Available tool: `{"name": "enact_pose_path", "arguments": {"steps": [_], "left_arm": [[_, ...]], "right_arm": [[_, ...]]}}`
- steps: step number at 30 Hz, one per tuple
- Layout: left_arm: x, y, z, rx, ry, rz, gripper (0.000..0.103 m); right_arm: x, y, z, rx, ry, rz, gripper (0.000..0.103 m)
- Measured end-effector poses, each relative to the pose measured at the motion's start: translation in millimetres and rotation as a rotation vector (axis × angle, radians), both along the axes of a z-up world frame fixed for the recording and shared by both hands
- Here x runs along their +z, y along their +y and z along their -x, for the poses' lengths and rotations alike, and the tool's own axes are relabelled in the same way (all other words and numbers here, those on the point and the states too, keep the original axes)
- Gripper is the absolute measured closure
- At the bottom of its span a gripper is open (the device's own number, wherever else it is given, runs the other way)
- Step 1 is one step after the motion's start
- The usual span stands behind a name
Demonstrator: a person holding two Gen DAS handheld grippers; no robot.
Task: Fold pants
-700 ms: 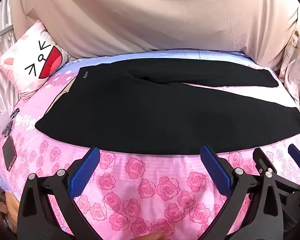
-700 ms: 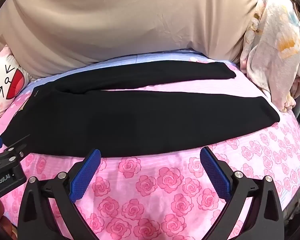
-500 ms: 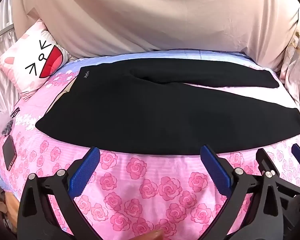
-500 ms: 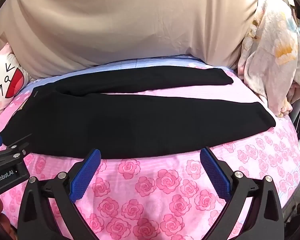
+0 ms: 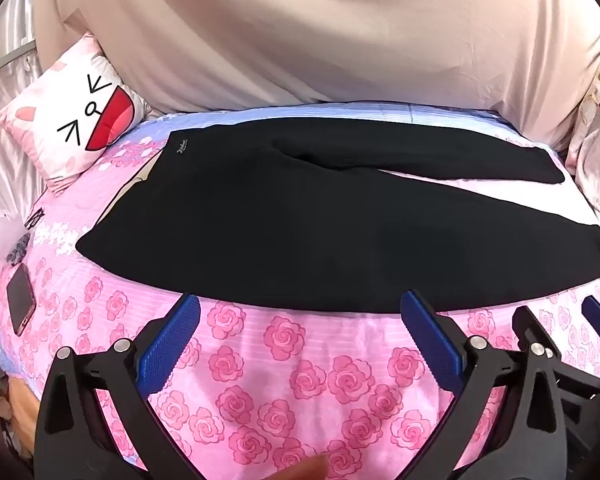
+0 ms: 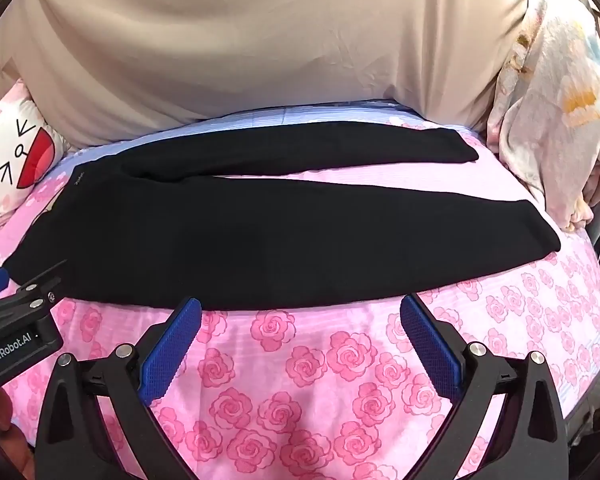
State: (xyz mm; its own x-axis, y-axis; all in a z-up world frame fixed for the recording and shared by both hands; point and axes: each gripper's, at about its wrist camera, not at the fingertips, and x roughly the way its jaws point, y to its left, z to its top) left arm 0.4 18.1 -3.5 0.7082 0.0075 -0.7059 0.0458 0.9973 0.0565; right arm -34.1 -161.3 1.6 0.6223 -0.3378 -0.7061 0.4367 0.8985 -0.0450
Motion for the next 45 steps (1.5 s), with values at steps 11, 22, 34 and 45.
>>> {"name": "enact_pose_path", "arguments": {"steps": [11, 22, 34, 45], "left_arm": [[-3.1, -3.3, -2.1, -0.001, 0.016, -0.029, 0.005], [-6.0, -8.7, -5.3, -0.007, 0.022, -0.039, 0.005], [-7.1, -8.0, -8.5, 0.002, 0.032, -0.037, 0.005], [-8.6, -3.2, -8.6, 0.002, 0.037, -0.036, 0.005]], "right_arm": [[-6.5, -5.1, 2.7, 0.006, -0.012, -0.014, 0.005], [-8.8, -10.0, 0.1, 0.003, -0.011, -0.018, 0.005], [-8.9, -2.3, -3.8, 0.008, 0.000, 0.009, 0.005], [-8.1, 1.7, -3.7, 0.008, 0.007, 0.020, 0.005]]}}
